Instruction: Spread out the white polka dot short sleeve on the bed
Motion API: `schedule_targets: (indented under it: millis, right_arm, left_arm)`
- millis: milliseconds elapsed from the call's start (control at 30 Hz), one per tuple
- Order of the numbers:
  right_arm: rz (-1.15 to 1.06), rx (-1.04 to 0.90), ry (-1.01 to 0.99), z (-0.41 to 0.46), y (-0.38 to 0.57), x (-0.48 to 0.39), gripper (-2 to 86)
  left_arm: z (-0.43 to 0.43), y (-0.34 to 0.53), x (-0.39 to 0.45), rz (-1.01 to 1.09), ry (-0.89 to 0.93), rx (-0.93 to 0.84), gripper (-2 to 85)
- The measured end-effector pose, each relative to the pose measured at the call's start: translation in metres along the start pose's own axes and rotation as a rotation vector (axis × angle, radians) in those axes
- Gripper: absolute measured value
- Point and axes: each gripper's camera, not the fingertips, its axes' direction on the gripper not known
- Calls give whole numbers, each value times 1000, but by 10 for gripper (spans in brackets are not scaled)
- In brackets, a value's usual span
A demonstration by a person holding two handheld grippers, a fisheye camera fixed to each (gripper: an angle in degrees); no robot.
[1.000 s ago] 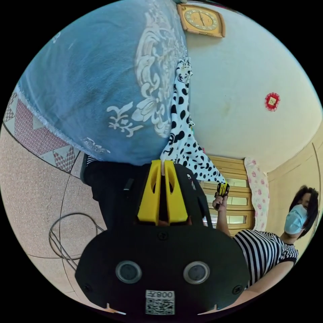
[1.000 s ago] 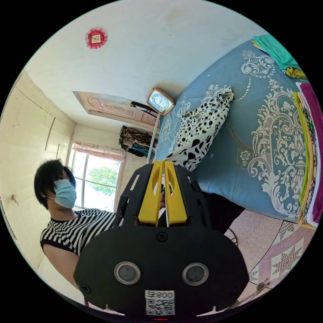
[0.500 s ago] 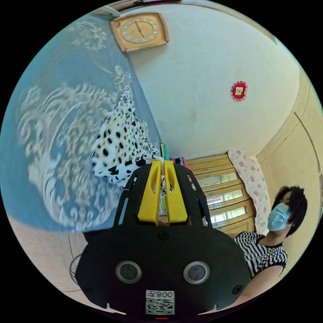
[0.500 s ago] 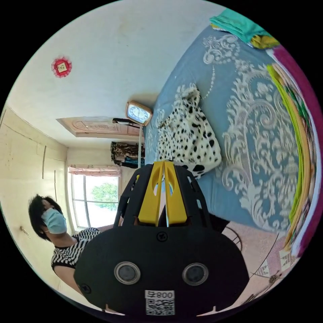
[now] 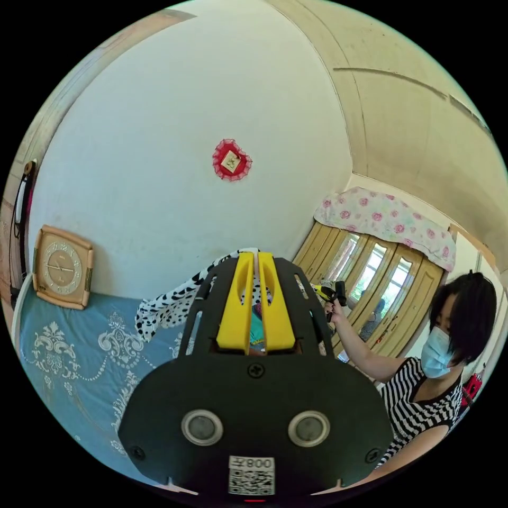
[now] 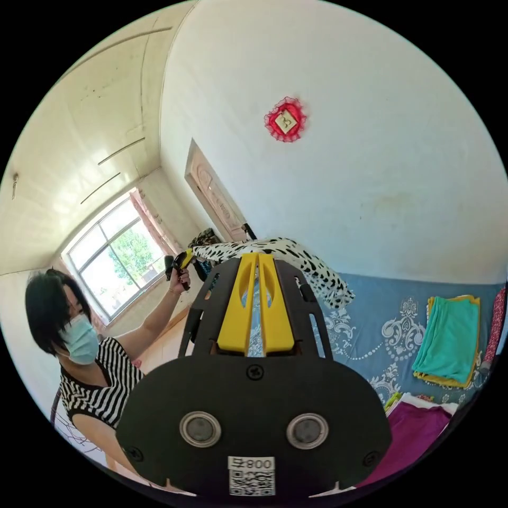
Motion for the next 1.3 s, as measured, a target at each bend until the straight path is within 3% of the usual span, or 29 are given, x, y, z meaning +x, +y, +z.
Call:
schedule_targets:
  millis: [133, 233, 467, 533, 667, 833, 967, 1133, 1300]
  right_arm:
    - [62, -76, -51, 3, 68, 3, 2]
    - [201, -135, -94, 14, 136, 28, 2]
    - [726, -377, -57, 68, 319, 116, 2]
    - [894, -403, -93, 82, 367, 138, 1]
    - [904, -474, -59, 95, 379, 138, 1]
    - [888, -420, -82, 99, 352, 153, 2]
    - [798, -367, -65, 107, 279, 172, 2]
    - [454, -196, -39, 89, 83, 134, 2]
    - [125, -100, -1, 38, -23, 44, 2]
  left_arm:
    - [-11, 40, 24, -17, -3, -89, 17]
    - [-15, 96, 24, -142, 17, -177, 17]
    - [3, 280, -18, -690, -87, -468, 15]
    - [5, 315, -27, -839, -86, -450, 15]
    - [9, 337, -23, -938, -92, -407, 15]
    - [22, 315, -24, -920, -102, -398, 14]
    - [49, 243, -40, -844, -103, -294, 14]
    - [84, 85, -6, -495, -99, -181, 15]
    - [67, -29, 81, -115, -91, -62, 15]
